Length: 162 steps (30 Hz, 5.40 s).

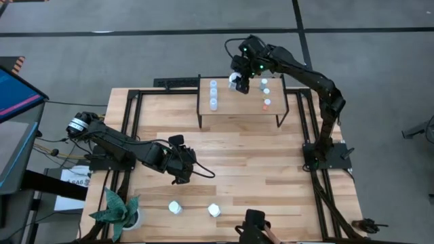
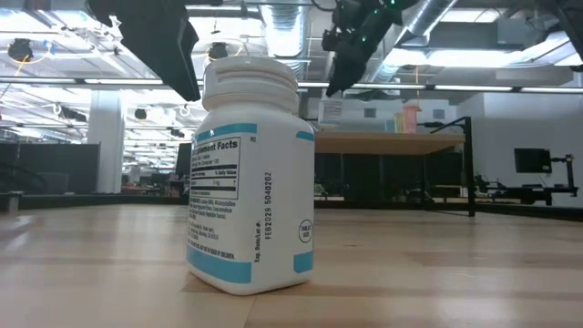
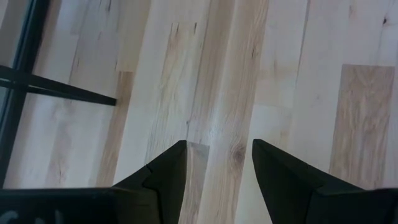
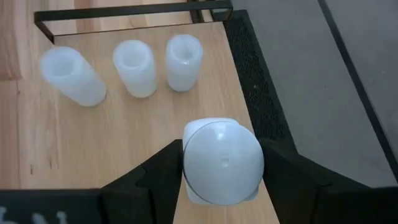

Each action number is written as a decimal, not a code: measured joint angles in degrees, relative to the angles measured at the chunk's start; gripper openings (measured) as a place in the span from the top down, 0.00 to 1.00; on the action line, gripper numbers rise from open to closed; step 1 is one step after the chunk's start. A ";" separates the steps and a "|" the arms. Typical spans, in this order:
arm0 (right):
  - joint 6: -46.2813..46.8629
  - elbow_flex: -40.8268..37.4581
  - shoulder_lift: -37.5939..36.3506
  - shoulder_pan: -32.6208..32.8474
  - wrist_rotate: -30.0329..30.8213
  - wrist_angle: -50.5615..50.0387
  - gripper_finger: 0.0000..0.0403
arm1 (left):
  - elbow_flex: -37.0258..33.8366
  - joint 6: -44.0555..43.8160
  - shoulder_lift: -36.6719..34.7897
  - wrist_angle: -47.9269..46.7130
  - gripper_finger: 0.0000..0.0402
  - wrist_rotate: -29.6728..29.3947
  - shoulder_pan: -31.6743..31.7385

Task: Pick and place medicine bottles onto shelf by color
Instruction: Put the top white big pill bottle on the shelf, then put the right white big pill bottle on the shelf

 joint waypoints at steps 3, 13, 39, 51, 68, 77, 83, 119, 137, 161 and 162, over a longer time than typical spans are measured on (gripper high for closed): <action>0.02 0.98 0.00 0.34 0.02 -1.69 0.43 | 0.00 0.00 0.00 0.00 0.58 0.00 0.00; -0.03 0.84 2.86 0.69 0.89 -4.17 0.45 | 0.00 -0.02 0.00 -0.23 0.58 0.02 -0.02; -0.13 9.72 2.67 2.24 1.95 -7.91 0.37 | 0.00 -0.01 0.02 -0.20 0.58 0.44 -0.02; 13.72 20.32 2.62 12.87 1.29 -35.67 0.37 | 0.00 -0.68 0.02 -0.20 0.58 1.60 -0.04; 35.05 -7.67 -18.59 44.59 3.45 -25.34 0.37 | -0.01 -2.89 0.18 1.61 0.58 16.25 -2.15; 53.94 -30.79 -26.50 66.47 15.77 -2.46 0.37 | -0.07 5.47 2.20 14.07 0.58 23.34 -6.19; 61.61 -35.74 -24.03 76.47 22.58 3.46 0.37 | 0.02 13.59 7.02 24.26 0.58 21.57 -8.72; 75.03 -35.93 -10.06 82.59 29.71 8.16 0.37 | 0.21 20.25 23.63 43.71 0.39 25.64 -8.84; 75.19 -35.92 -10.19 82.74 29.64 11.54 0.37 | 0.31 14.65 24.20 54.18 0.38 13.66 -8.34; 80.61 -36.64 -4.66 82.66 25.14 13.12 0.37 | 0.28 3.42 23.85 51.69 0.38 19.45 -9.37; 80.11 -36.43 -3.46 82.63 25.14 13.18 0.37 | 0.28 3.44 23.85 51.99 0.38 18.41 -9.63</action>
